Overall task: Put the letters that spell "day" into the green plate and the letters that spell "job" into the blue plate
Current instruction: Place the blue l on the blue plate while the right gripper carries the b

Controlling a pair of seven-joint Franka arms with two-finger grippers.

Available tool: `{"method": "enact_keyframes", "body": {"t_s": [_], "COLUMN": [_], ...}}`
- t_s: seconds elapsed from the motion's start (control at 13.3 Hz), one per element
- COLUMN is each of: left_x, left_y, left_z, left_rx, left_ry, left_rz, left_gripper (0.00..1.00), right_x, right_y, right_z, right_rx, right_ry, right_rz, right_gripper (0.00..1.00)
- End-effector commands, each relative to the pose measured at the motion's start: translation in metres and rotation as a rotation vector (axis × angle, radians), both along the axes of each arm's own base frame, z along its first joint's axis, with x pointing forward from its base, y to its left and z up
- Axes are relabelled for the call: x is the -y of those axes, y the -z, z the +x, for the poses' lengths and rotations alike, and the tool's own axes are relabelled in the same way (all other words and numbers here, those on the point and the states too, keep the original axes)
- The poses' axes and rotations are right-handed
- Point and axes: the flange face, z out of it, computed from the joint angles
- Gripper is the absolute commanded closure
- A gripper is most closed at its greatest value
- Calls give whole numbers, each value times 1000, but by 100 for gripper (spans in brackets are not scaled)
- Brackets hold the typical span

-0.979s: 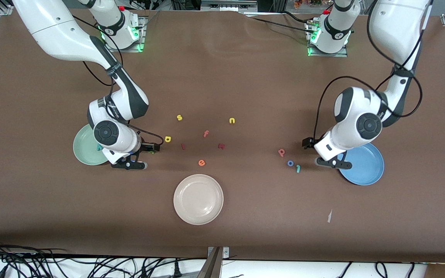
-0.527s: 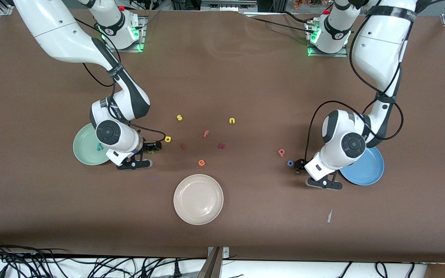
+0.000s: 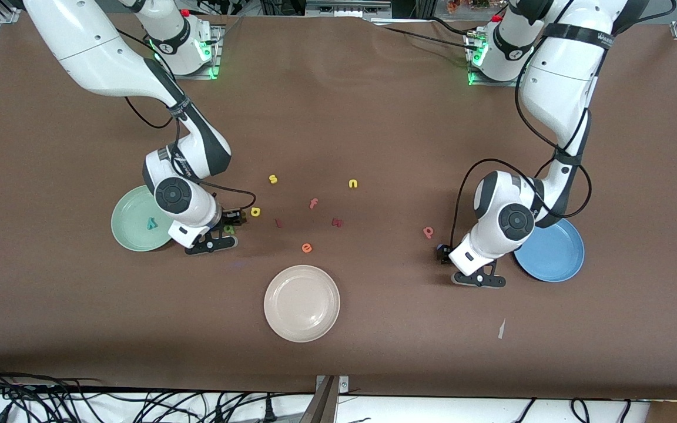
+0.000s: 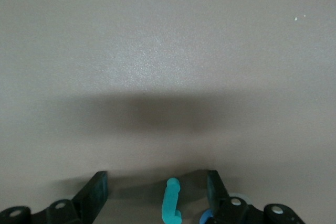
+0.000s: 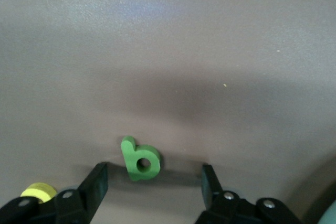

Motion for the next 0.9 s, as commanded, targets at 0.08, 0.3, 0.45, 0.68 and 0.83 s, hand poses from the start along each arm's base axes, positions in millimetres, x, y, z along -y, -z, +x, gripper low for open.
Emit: {"method": "enact_keyframes", "body": {"t_s": [0.08,0.3,0.45,0.68,0.83], "left_x": [3,2,3,4,4], "left_y": [-3,-1,2,-2,-1], "left_z": [5,3,-1,-3,-4], "left_rx": [11,7,-7,-10,-13], "left_ry": [-5,-9,-4,1,-1], "left_rz": [-2,0,4,4,5], "left_gripper": [35,35,52,76,88], "right_x": [0,-1,-2,-3,-3], "right_y": [-2,-4,-4,-3,-3], "right_z": [0,0,1,0,0], "right_rx": [15,18,20,19,19], "right_ry": [-24,-23,-9,-5,-4], "right_rz": [-4,-2,-2,-1,0], "right_gripper": [30,40,52,65,70]}}
